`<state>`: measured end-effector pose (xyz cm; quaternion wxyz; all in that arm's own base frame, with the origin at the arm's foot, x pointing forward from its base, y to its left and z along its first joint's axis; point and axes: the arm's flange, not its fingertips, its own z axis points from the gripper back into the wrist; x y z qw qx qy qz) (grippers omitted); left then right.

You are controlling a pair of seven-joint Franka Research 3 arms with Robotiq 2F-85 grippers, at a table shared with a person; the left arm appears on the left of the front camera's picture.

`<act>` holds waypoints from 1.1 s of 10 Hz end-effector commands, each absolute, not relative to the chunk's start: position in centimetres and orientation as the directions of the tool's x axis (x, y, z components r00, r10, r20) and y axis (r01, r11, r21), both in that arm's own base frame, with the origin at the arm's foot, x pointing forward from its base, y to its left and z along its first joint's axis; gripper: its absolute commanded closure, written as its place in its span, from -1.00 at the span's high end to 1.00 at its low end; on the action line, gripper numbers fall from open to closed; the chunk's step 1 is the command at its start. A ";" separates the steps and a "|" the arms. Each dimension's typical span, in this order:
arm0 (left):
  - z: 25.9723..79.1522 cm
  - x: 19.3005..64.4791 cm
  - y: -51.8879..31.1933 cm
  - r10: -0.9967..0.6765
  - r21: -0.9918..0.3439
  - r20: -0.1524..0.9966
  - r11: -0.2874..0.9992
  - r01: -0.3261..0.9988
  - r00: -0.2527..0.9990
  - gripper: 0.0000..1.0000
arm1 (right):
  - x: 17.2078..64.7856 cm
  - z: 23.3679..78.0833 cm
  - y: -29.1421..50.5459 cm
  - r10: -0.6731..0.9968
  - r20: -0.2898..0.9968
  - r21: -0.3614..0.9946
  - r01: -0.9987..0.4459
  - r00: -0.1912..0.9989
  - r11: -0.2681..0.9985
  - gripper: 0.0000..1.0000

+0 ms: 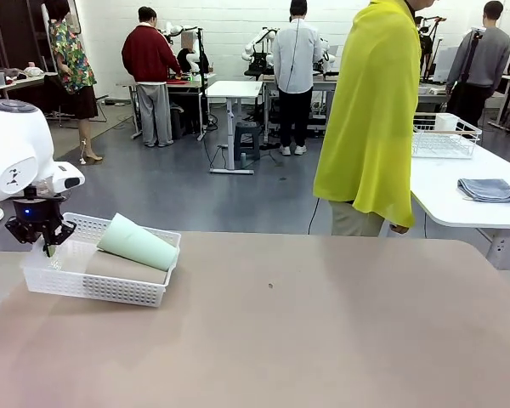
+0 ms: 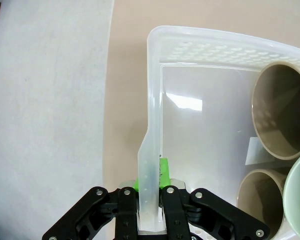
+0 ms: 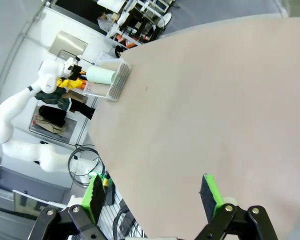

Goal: Clean and organize the cups into the basket.
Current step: Move the Organizing basket back to the left side of the table.

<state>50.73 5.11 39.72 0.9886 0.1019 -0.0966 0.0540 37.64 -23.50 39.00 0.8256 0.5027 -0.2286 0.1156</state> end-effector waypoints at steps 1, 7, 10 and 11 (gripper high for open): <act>40.4 53.1 7.2 0.085 0.132 0.210 0.985 -0.115 0.974 -0.88 | 37.7 38.9 -23.4 -0.037 0.493 0.777 -0.420 0.870 0.470 1.00; 37.7 54.3 7.1 0.051 0.124 0.151 0.990 -0.070 0.987 1.00 | 37.7 38.9 -23.4 -0.037 0.493 0.777 -0.420 0.870 0.470 1.00; 37.9 54.1 7.2 0.027 0.112 0.176 0.993 -0.047 0.984 1.00 | 37.7 38.9 -23.4 -0.037 0.493 0.777 -0.420 0.870 0.470 1.00; 38.0 54.0 7.3 0.027 0.108 0.180 0.993 -0.047 0.983 1.00 | 37.7 38.9 -23.4 -0.037 0.493 0.777 -0.420 0.870 0.470 1.00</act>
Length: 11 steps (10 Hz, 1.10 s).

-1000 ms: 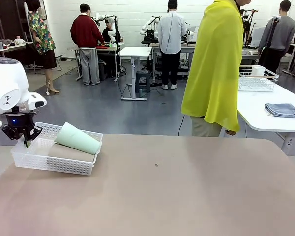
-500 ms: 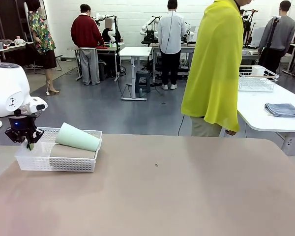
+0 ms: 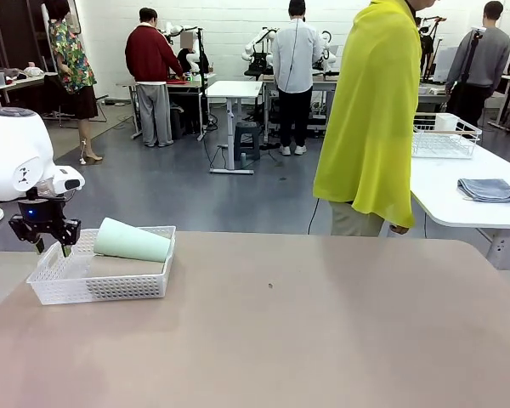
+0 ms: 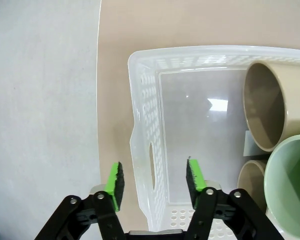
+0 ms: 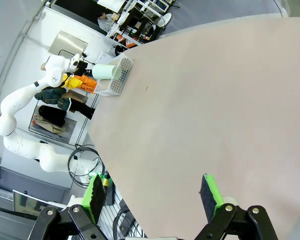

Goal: Clean and organize the cups into the basket.
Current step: Move the Organizing basket back to the left side of the table.

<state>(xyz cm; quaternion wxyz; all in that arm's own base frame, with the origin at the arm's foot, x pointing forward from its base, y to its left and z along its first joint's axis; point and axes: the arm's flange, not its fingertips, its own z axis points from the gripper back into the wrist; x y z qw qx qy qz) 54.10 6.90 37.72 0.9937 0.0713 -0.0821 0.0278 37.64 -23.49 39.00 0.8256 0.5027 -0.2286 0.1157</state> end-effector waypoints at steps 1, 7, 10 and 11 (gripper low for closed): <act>38.2 53.9 7.3 0.031 0.100 0.181 0.994 -0.049 0.983 1.00 | 37.7 38.9 -23.4 -0.037 0.493 0.777 -0.420 0.870 0.470 1.00; 50.1 40.9 5.8 0.067 0.002 0.409 0.997 -0.075 0.910 1.00 | 37.7 38.9 -23.4 -0.037 0.493 0.777 -0.420 0.870 0.470 1.00; 51.5 36.2 5.1 0.067 -0.073 0.421 0.997 -0.040 0.905 1.00 | 37.7 38.9 -23.4 -0.037 0.493 0.777 -0.420 0.870 0.470 1.00; 51.4 36.0 4.3 0.091 -0.081 0.405 0.995 -0.063 0.910 1.00 | 37.7 38.9 -23.4 -0.037 0.493 0.777 -0.420 0.870 0.470 1.00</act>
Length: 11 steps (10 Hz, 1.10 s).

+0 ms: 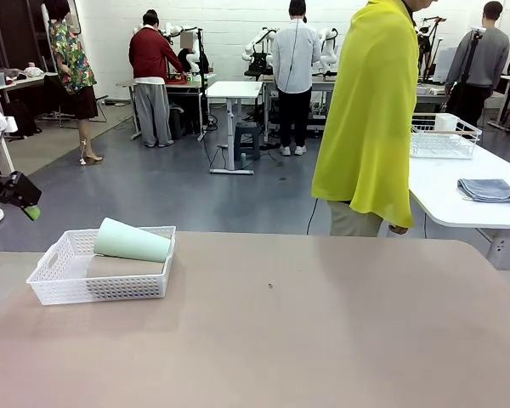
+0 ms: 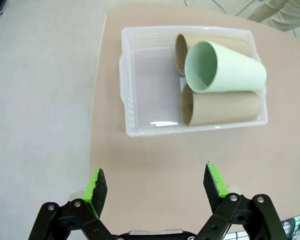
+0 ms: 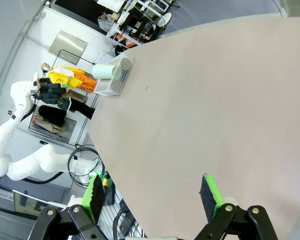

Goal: Clean and organize the cups into the basket.
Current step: Move the Organizing basket back to the left side of the table.

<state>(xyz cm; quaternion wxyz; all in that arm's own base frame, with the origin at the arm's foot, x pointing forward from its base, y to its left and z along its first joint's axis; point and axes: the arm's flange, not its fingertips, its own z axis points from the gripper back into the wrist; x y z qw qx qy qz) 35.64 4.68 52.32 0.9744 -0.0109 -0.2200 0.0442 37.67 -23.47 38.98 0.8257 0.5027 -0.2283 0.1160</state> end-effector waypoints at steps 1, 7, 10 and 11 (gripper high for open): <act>50.4 36.3 3.6 0.072 0.020 0.435 0.996 -0.089 0.897 1.00 | 37.7 38.9 -23.4 -0.037 0.493 0.777 -0.420 0.870 0.470 1.00; 52.3 35.6 4.7 0.091 -0.041 0.428 0.996 -0.081 0.899 1.00 | 37.7 38.9 -23.4 -0.037 0.493 0.777 -0.420 0.870 0.470 1.00; 56.0 36.6 10.1 0.231 -0.437 0.199 0.891 -0.125 0.952 1.00 | 37.7 38.9 -23.4 -0.037 0.493 0.777 -0.420 0.870 0.470 1.00; 57.7 37.6 14.2 0.257 -0.575 0.107 0.804 -0.151 0.960 1.00 | 37.7 38.9 -23.4 -0.037 0.493 0.777 -0.420 0.870 0.470 1.00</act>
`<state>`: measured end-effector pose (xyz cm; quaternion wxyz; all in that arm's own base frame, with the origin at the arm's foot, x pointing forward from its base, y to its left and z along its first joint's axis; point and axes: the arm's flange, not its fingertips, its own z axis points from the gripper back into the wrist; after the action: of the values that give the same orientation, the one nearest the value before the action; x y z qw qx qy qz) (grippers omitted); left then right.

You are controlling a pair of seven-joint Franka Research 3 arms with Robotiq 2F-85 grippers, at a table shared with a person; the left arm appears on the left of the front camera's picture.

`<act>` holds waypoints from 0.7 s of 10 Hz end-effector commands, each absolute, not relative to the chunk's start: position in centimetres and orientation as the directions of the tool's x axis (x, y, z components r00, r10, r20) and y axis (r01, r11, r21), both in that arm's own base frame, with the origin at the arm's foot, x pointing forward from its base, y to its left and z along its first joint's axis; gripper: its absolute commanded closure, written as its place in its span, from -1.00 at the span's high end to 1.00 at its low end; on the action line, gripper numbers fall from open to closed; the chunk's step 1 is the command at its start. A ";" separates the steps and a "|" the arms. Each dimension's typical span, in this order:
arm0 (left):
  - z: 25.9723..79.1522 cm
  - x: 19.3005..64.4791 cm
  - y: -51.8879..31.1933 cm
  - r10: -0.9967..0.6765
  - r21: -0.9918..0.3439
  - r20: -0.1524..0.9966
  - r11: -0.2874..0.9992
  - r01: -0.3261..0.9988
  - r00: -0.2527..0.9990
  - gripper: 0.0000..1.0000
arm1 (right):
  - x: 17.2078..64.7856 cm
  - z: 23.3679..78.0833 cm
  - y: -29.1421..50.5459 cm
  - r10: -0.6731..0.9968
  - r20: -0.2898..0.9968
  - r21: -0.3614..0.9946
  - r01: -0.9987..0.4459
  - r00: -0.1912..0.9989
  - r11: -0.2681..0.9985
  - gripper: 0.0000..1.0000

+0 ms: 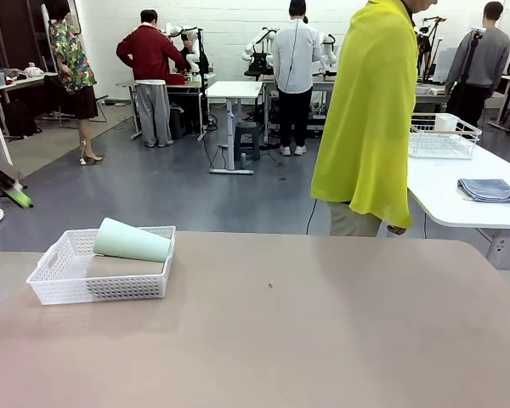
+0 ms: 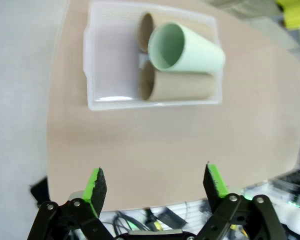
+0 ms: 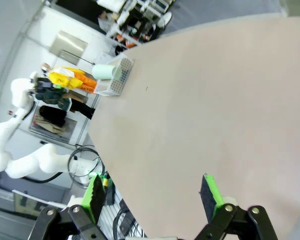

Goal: Clean and organize the cups into the basket.
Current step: Move the Organizing basket back to the left side of the table.

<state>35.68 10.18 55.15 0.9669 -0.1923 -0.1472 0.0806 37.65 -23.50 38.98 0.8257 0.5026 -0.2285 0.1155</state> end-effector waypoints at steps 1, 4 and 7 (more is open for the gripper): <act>58.5 37.4 17.6 0.265 -0.693 0.058 0.705 -0.153 0.962 1.00 | 37.7 38.9 -23.4 -0.037 0.493 0.777 -0.420 0.870 0.470 1.00; 58.3 36.9 26.4 0.188 -0.903 -0.036 0.414 -0.112 0.982 1.00 | 37.7 38.9 -23.4 -0.037 0.493 0.777 -0.420 0.870 0.470 1.00; 52.5 34.9 31.1 0.202 -0.952 -0.056 0.283 -0.113 0.978 1.00 | 37.7 38.9 -23.4 -0.037 0.493 0.777 -0.420 0.870 0.470 1.00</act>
<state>34.06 29.65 53.30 0.8039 -0.5838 -0.0456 0.1039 37.65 -23.49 38.98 0.8257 0.5027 -0.2285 0.1155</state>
